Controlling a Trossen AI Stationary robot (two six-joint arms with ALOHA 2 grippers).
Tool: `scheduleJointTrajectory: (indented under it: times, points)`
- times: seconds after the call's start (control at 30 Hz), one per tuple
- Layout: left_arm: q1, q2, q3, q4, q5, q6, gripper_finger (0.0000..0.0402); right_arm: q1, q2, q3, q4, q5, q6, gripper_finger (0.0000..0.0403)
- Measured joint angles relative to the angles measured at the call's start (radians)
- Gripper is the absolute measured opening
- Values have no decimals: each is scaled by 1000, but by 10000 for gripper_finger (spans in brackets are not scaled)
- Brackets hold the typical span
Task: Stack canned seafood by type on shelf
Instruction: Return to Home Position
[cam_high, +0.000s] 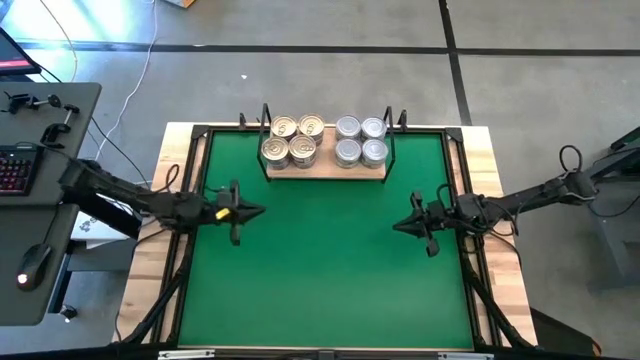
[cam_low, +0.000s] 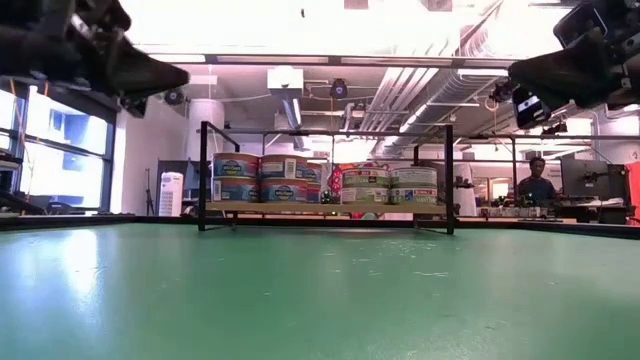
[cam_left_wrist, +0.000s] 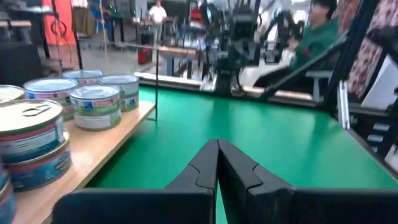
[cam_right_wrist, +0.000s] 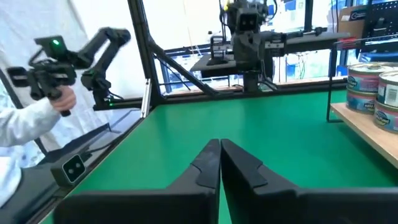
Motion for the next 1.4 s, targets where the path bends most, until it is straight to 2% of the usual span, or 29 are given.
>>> scheduleJointTrajectory:
  times: [0.17, 0.33, 0.53, 0.63, 0.7, 1.0, 1.17, 1.4]
  points:
    - [-10, -191, -104, -42, 31, -18, 0, 0, -5, -1, 3, -3, 6, 1]
    - [25, -338, -103, -236, 77, -34, 0, -2, -5, -1, -2, -109, 22, 0]
    - [75, -524, -101, -344, 194, -11, 0, -25, -25, -1, -41, -114, 5, 0]
    - [80, -618, -100, -441, 237, -22, 0, -49, -78, -1, -96, -113, 0, 0]
    - [81, -655, -97, -448, 267, -17, 0, -64, -135, -1, -135, -121, -4, 0]
    - [79, -645, -96, -458, 273, 26, 0, -80, -521, -1, -414, -134, -52, 0]
    - [79, -623, -95, -458, 273, 62, 0, -81, -509, 0, -495, 37, -42, 0]
    - [79, -572, -95, -458, 262, 63, 0, -90, -495, 0, -495, 66, -62, 0]
